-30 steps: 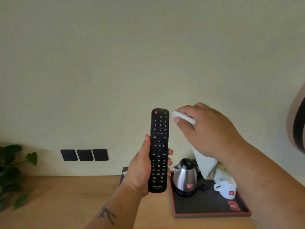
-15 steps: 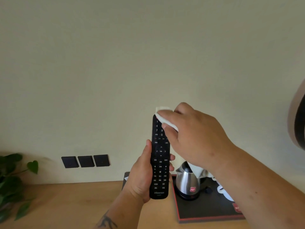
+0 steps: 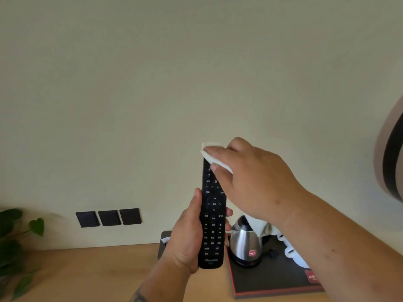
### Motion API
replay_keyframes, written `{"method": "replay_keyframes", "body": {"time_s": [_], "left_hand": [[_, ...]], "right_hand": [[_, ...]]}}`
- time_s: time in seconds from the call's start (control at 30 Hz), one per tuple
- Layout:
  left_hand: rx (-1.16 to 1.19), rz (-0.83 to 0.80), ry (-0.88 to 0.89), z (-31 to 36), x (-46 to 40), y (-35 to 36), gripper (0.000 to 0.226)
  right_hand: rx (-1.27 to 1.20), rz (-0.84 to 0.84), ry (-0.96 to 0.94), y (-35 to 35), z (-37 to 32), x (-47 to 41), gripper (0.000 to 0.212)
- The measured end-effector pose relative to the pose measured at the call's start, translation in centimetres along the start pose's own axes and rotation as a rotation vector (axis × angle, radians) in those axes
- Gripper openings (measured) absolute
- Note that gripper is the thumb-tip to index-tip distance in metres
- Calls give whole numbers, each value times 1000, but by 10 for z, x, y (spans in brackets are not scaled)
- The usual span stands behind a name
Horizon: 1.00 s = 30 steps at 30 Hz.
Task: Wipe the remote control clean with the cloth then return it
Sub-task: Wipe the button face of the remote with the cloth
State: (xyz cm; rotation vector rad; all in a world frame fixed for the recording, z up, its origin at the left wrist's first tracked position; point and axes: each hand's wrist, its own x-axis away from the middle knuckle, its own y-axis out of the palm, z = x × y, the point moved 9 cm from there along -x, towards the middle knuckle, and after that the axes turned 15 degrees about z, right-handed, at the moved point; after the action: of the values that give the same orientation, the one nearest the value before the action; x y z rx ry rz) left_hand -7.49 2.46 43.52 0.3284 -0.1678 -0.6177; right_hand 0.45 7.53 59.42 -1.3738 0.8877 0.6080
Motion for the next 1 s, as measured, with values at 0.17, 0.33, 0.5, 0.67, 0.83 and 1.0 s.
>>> {"method": "replay_keyframes", "body": {"time_s": [0.17, 0.33, 0.5, 0.67, 0.83, 1.0], "left_hand": [[95, 10, -24, -1, 4, -2, 66], [123, -17, -34, 3, 2, 4, 61], [133, -52, -50, 3, 5, 10, 60], [213, -71, -79, -5, 9, 12, 60], [227, -91, -46, 6, 7, 16, 62], [227, -123, -25, 11, 7, 20, 59]], "right_hand": [[77, -37, 31, -5, 28, 5, 39], [33, 17, -83, -10, 14, -4, 38], [22, 6, -93, -5, 17, 8, 39], [-10, 48, 32, -10, 29, 23, 38], [-180, 1, 160, -10, 33, 23, 30], [-338, -94, 247, -5, 37, 20, 34]]}}
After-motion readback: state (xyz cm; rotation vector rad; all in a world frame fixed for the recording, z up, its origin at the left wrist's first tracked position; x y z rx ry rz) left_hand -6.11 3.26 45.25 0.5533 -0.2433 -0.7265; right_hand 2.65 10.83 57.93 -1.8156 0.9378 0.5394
